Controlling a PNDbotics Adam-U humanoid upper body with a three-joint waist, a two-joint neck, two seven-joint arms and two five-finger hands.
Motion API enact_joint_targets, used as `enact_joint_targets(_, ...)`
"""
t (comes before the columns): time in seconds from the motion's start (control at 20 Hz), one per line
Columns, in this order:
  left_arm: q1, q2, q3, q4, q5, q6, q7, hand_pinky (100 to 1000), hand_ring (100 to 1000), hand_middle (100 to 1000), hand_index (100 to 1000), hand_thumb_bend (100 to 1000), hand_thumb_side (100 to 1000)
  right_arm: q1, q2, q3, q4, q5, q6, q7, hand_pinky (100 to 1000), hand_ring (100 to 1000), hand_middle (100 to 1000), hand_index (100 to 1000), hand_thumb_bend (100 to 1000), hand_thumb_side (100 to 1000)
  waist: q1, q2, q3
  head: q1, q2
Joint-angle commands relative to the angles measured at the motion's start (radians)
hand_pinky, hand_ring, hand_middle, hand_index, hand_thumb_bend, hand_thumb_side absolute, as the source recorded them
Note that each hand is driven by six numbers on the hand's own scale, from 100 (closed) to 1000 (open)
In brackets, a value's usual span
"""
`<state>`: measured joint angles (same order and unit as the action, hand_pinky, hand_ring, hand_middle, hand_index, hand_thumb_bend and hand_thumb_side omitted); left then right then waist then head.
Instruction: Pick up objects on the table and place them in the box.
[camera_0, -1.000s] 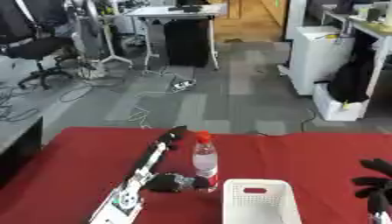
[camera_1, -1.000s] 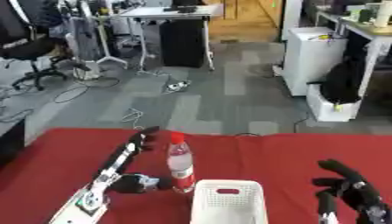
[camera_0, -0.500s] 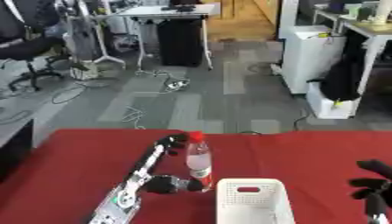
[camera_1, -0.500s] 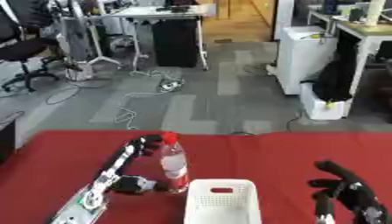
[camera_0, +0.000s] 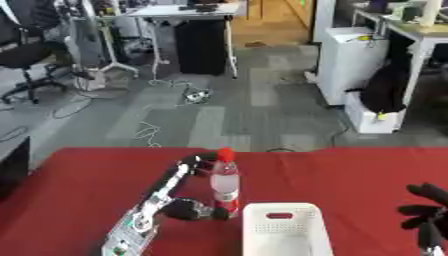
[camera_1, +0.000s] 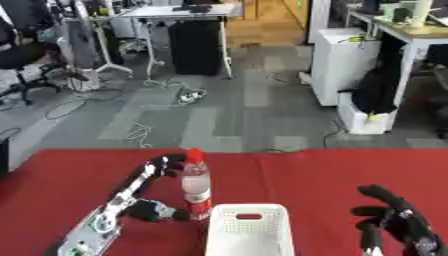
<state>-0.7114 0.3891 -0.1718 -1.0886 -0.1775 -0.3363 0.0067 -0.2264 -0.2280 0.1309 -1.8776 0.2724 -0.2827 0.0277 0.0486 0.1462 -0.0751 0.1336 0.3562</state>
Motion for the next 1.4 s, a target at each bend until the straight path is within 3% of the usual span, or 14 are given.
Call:
enact_joint_targets(0.05, -0.031, 0.033, 0.008, -0.001, -0.011, -0.004, -0.013, 745, 802, 800, 904, 987, 554, -0.014, -0.003, -0.001, -0.014, -0.008, -0.003, 0.004, 587, 691, 832, 933, 100, 494, 0.002, -0.012, -0.004, 0.013, -0.016)
enact_joint_targets(0.55, -0.048, 0.058, 0.017, 0.030, -0.039, 0.002, -0.013, 745, 804, 802, 906, 980, 575, -0.010, -0.002, 0.001, -0.012, -0.012, -0.001, 0.006, 587, 691, 831, 933, 100, 496, 0.003, -0.013, 0.001, 0.026, -0.032)
enact_joint_targets(1.4, -0.153, 0.032, 0.067, 0.251, -0.055, -0.018, 0.023, 745, 807, 806, 908, 977, 591, -0.017, 0.004, 0.015, -0.008, -0.028, -0.008, 0.028, 587, 692, 832, 934, 100, 503, 0.002, -0.004, -0.029, 0.062, -0.078)
